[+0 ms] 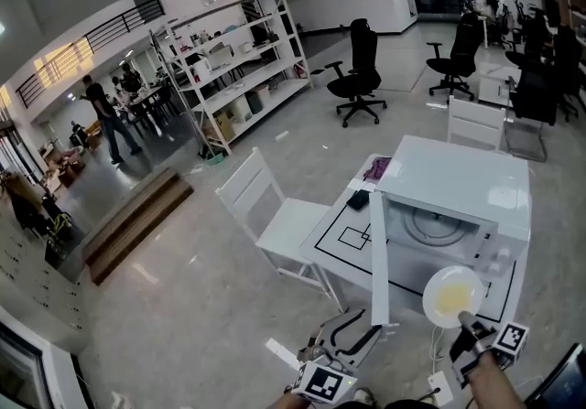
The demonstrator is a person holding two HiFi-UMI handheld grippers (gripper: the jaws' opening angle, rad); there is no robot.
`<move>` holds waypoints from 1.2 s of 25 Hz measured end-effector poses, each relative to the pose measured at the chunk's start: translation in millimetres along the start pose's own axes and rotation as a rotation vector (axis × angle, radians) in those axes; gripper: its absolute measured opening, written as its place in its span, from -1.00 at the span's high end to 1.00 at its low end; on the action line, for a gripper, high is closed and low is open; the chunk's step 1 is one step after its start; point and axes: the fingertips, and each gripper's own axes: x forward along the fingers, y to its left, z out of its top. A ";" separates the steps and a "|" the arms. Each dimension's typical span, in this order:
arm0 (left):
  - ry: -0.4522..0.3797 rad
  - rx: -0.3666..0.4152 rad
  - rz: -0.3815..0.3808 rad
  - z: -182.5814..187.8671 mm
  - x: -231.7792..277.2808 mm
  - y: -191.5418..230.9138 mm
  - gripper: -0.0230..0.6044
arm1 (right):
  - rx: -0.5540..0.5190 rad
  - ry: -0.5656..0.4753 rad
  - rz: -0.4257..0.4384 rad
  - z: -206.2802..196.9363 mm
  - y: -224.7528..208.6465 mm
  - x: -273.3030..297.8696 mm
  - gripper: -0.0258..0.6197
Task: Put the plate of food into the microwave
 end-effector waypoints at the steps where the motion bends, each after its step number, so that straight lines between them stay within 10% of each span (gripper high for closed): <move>1: -0.003 -0.008 0.000 -3.2 -3.1 4.1 0.32 | 0.001 -0.007 -0.001 0.1 -0.5 4.9 0.89; 30: -0.019 -0.081 -0.092 -25.5 -50.4 69.0 0.33 | 0.013 -0.150 -0.064 21.4 -1.0 104.1 0.89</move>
